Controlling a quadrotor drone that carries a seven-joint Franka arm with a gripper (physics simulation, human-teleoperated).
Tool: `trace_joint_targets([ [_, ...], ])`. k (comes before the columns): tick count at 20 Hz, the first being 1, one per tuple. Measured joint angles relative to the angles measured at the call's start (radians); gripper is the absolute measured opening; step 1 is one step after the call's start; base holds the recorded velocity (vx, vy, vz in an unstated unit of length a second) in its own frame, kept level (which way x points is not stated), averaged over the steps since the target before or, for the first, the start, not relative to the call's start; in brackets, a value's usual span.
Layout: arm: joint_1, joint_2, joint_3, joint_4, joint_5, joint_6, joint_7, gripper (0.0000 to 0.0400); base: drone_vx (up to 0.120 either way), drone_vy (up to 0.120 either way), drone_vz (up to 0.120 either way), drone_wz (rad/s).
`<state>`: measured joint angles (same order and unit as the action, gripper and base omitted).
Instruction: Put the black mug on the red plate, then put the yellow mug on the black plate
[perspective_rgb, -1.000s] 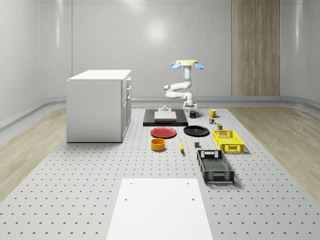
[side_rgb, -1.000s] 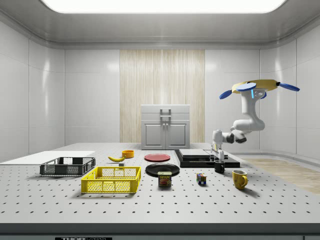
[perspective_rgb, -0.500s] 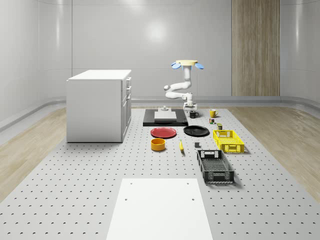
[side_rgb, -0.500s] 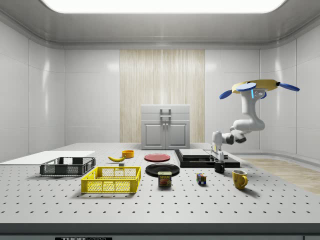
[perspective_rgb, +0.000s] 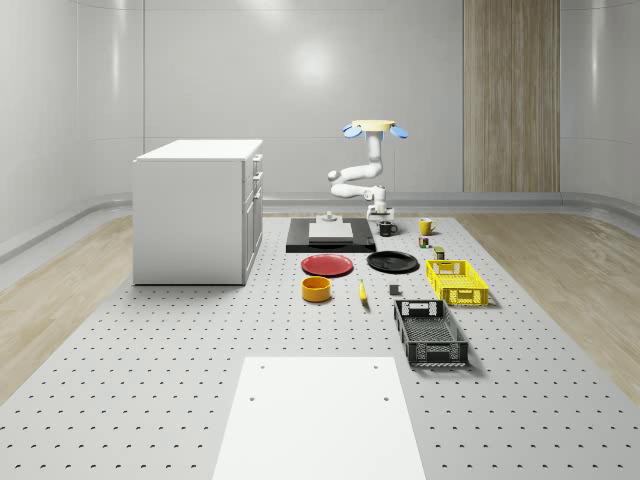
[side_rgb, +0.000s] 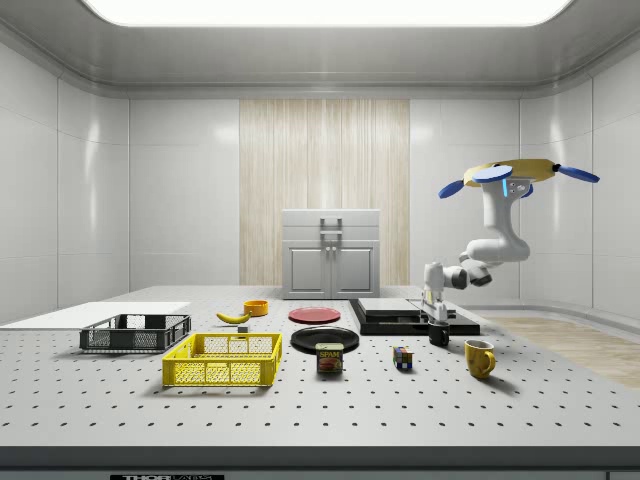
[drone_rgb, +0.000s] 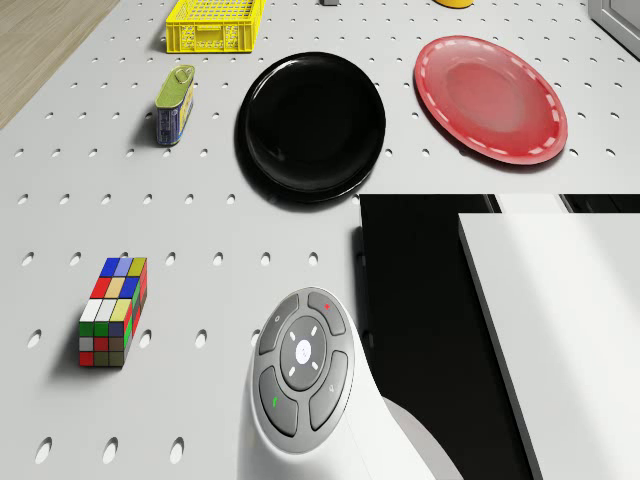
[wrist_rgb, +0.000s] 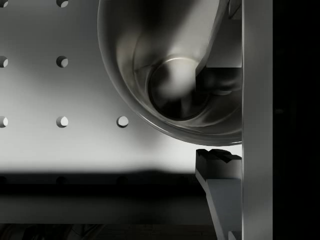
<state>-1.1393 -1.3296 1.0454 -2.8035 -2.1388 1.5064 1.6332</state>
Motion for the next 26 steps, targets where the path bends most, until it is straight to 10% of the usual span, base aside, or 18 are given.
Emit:
trace_joint_targets([
  [16,-0.001,-0.004,0.097,-0.036,0.095,-0.040,0.017,0.0111,0.003,-0.003,0.058,0.000],
  [26,-0.008,-0.017,0.123,-0.042,0.123,-0.037,0.026,0.0110,0.120,-0.120,0.068,0.000],
])
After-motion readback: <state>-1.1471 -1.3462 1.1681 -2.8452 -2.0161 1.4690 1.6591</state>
